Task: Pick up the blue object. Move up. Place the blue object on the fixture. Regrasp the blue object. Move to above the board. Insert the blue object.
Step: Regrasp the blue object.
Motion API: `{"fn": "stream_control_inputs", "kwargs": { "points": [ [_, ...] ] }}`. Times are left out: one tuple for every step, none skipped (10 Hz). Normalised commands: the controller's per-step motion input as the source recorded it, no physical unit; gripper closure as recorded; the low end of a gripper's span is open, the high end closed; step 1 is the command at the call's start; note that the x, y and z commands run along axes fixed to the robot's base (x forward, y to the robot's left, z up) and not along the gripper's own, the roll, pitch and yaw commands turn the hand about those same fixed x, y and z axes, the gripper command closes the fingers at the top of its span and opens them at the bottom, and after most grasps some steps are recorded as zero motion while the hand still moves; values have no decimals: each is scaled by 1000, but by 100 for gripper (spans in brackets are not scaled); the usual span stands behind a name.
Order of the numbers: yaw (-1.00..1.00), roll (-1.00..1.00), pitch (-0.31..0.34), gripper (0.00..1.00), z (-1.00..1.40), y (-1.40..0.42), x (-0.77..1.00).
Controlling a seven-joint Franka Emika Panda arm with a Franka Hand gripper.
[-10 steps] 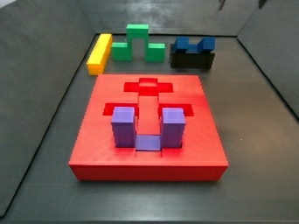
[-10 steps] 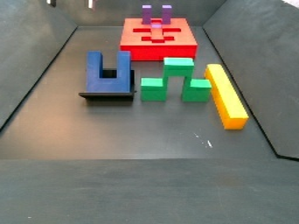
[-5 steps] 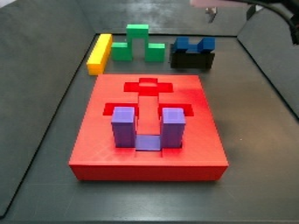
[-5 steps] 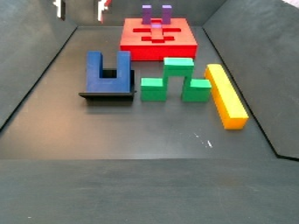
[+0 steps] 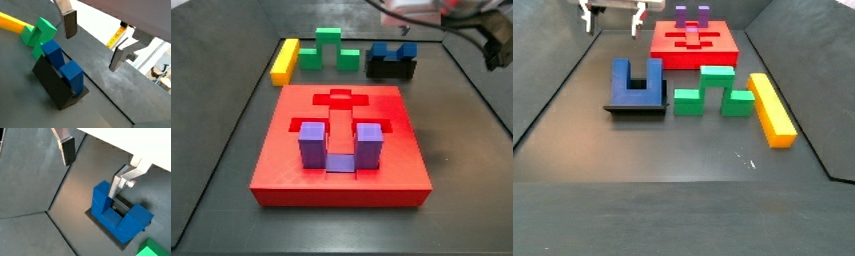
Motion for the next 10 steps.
{"fn": "stream_control_inputs", "kwargs": {
  "points": [
    [114, 97, 0, 0, -334, 0, 0],
    [114, 40, 0, 0, -346, 0, 0],
    [129, 17, 0, 0, -326, 0, 0],
    [131, 0, 0, 0, -317, 0, 0],
    [149, 14, 0, 0, -260, 0, 6],
    [160, 3, 20, 0, -194, 46, 89],
    [134, 9, 69, 0, -151, 106, 177],
    [106, 43, 63, 0, -200, 63, 214],
    [66, 100, 49, 0, -237, 46, 237],
    [60, 137, 60, 0, -237, 51, 226]
  ]
}}
